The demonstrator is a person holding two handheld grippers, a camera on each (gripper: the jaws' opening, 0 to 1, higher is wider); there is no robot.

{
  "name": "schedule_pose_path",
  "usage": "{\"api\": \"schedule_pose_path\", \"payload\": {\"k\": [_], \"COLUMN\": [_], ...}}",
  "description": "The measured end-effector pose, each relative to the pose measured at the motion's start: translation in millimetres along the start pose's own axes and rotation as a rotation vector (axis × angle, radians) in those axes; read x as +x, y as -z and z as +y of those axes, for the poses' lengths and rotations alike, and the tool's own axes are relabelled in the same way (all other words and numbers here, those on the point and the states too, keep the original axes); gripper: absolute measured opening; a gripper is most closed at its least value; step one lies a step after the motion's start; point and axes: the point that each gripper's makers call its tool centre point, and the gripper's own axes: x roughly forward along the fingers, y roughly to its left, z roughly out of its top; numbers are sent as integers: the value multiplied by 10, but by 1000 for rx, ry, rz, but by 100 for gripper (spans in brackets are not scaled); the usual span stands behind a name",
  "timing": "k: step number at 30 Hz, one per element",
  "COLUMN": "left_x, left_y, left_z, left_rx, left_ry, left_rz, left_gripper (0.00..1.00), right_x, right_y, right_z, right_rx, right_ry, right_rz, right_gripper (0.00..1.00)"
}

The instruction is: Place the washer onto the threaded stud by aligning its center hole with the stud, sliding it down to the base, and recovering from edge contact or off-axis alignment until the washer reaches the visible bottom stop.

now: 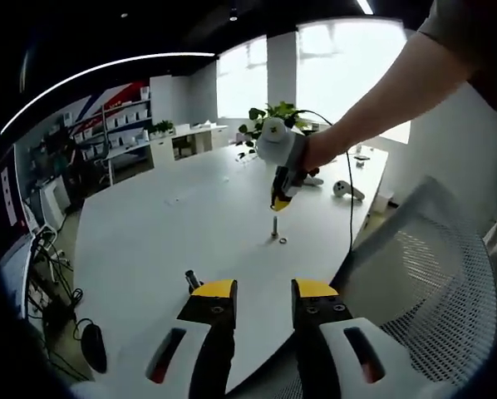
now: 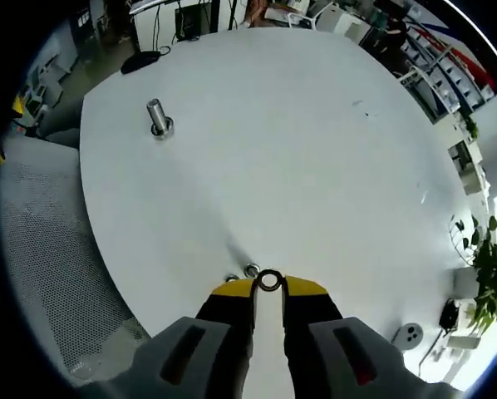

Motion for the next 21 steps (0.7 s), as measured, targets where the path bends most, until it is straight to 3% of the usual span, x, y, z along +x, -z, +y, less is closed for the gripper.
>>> {"api": "schedule_pose_path", "payload": {"k": [14,21], "left_x": [-9,4], "left_y": [-11,-2], "left_z": [14,12], "left_rx": [-2,2], "left_ry": [-7,-5], "left_rz": [-6,3], "left_gripper": [24,24], "right_x": [12,29], "right_y": [-72,18], "right_z": [14,23], "right_rx": [-23,-44], "right_ry": [-2,-5], "right_rz": [-5,21], "right_gripper": [13,13]}}
